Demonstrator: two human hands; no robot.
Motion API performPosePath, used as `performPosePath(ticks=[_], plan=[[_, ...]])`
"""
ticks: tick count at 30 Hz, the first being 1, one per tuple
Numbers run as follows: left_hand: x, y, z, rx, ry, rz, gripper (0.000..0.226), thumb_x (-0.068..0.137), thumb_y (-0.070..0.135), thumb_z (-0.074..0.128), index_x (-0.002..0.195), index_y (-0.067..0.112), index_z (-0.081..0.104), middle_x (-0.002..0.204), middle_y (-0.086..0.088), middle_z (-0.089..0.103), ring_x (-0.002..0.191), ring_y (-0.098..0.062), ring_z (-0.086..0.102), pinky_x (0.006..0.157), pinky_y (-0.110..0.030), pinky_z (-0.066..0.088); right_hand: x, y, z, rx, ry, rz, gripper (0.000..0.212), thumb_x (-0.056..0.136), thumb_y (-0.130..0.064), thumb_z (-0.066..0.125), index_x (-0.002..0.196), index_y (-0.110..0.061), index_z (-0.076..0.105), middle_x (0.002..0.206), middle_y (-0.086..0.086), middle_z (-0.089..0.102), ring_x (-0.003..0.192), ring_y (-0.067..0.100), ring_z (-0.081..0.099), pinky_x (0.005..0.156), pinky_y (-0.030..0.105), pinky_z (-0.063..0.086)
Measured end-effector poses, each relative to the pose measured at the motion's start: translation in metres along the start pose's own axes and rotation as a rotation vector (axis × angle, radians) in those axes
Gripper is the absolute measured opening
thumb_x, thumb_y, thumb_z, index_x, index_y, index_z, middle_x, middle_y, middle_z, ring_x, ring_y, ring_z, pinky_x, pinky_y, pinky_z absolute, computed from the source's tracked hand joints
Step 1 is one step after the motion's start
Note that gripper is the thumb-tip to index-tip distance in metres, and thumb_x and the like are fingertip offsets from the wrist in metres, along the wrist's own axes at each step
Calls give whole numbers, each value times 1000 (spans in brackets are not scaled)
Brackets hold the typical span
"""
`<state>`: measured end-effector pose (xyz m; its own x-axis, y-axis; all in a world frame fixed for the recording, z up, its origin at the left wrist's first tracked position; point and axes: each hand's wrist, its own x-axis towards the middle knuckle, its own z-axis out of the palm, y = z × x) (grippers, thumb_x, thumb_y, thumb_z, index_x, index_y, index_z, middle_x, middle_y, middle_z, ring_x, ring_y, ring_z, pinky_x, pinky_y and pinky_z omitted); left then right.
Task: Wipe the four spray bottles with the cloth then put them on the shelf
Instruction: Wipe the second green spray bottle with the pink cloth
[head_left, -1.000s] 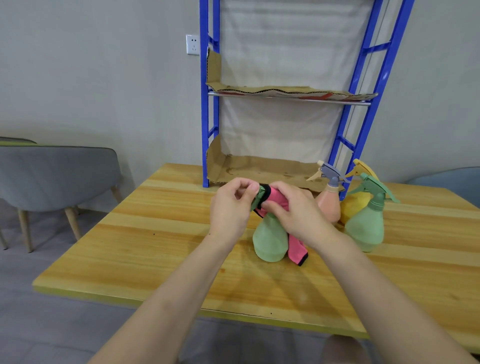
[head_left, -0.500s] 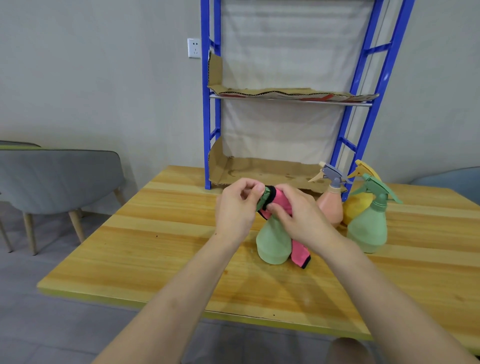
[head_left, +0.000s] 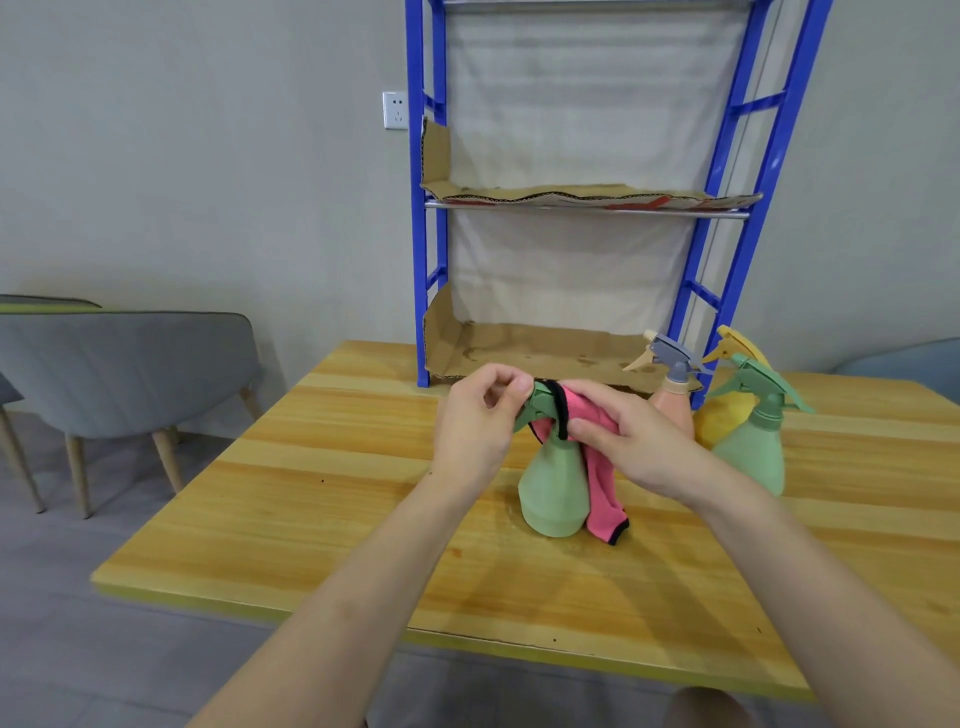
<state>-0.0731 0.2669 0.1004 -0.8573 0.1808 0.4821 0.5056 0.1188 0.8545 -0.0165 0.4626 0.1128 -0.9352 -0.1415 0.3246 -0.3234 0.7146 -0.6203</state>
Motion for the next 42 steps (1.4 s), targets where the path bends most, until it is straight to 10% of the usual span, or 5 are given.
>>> performPosePath(ticks=[6, 23, 30, 37, 42], plan=[[-3, -2, 7, 23, 58, 1, 13, 101, 33, 63, 93, 29, 71, 82, 10, 74, 79, -7, 67, 77, -37, 57, 6, -10, 27, -119, 246, 30, 27, 92, -35, 73, 116, -33, 61, 99, -16, 69, 96, 8, 62, 82, 30, 50], [1, -7, 8, -5, 46, 6, 12, 102, 32, 62, 93, 29, 71, 81, 10, 71, 76, -6, 63, 73, -30, 52, 5, -3, 22, -74, 247, 27, 35, 87, -40, 79, 119, -37, 64, 99, -15, 72, 94, 3, 63, 81, 24, 49], [8, -8, 4, -10, -5, 16, 13, 101, 30, 62, 93, 26, 71, 80, 11, 70, 78, -9, 63, 75, -31, 53, 1, 2, -9, -145, -46, -37, 48, 100, -21, 65, 143, -40, 54, 126, -22, 68, 118, 2, 61, 100, 29, 50], [4, -10, 8, -61, 20, 5, 13, 102, 30, 62, 94, 24, 71, 80, 8, 70, 76, -8, 62, 73, -26, 49, 1, -5, 17, -64, 228, 10, 35, 88, -36, 78, 121, -36, 67, 102, -15, 74, 98, 6, 65, 87, 30, 51], [6, -8, 6, -56, -19, 8, 14, 103, 28, 62, 95, 22, 71, 77, 13, 66, 75, -6, 59, 72, -24, 46, -5, 5, 0, -96, 42, -50, 45, 100, -23, 65, 143, -37, 56, 128, -20, 69, 119, 3, 61, 103, 33, 50]])
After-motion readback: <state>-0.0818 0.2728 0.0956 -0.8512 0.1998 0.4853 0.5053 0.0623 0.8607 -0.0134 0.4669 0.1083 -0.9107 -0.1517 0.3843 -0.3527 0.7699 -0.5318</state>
